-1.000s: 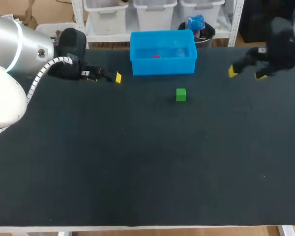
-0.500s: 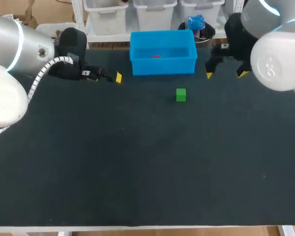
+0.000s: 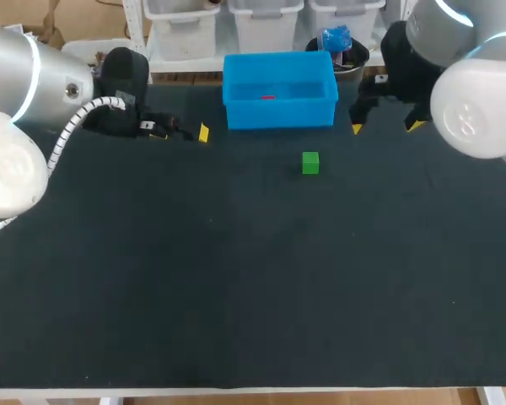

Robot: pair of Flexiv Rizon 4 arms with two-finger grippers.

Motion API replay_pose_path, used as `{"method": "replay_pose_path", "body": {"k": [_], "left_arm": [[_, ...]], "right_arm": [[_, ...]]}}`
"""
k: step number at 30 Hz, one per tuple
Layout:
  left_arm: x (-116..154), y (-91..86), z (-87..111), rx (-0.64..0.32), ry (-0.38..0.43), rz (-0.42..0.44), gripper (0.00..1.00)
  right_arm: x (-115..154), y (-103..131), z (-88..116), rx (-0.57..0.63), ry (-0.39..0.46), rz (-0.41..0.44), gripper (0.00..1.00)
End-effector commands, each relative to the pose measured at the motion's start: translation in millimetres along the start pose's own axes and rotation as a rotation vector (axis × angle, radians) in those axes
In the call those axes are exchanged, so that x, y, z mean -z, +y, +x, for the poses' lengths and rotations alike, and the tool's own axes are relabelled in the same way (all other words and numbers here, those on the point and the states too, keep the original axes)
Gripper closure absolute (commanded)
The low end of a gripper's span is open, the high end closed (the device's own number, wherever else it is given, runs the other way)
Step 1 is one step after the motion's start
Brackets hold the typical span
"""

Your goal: Use the left arm to pick the red cube and place it into the blue plastic box first, then use the right arm to grasp the green cube and put it into the same blue plastic box after the first action is fully finished.

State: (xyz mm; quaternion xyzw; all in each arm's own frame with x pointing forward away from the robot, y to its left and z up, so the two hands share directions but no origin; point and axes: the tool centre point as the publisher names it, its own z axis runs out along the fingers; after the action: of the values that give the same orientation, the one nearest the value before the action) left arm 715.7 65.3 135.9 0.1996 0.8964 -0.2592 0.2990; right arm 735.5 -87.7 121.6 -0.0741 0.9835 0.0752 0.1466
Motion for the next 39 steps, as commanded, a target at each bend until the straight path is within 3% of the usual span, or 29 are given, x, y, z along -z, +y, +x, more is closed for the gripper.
{"method": "replay_pose_path", "body": {"k": [1,6,15,39], "left_arm": [[0.6,2.4,1.3,-0.003,-0.006,0.011,0.00],[0.6,2.4,1.3,-0.003,-0.006,0.011,0.00],[0.6,2.4,1.3,-0.003,-0.006,0.011,0.00],[0.6,2.4,1.3,-0.003,-0.006,0.011,0.00]], "right_arm": [[-2.6,5.7,-3.4,-0.004,0.037,0.058,0.00],[-9.1,19.2,-12.4,-0.011,0.098,0.125,0.00],[-23.1,35.6,-20.5,-0.034,0.158,0.167,0.00],[-66.1,63.6,-29.0,-0.046,0.227,0.192,0.00]]}}
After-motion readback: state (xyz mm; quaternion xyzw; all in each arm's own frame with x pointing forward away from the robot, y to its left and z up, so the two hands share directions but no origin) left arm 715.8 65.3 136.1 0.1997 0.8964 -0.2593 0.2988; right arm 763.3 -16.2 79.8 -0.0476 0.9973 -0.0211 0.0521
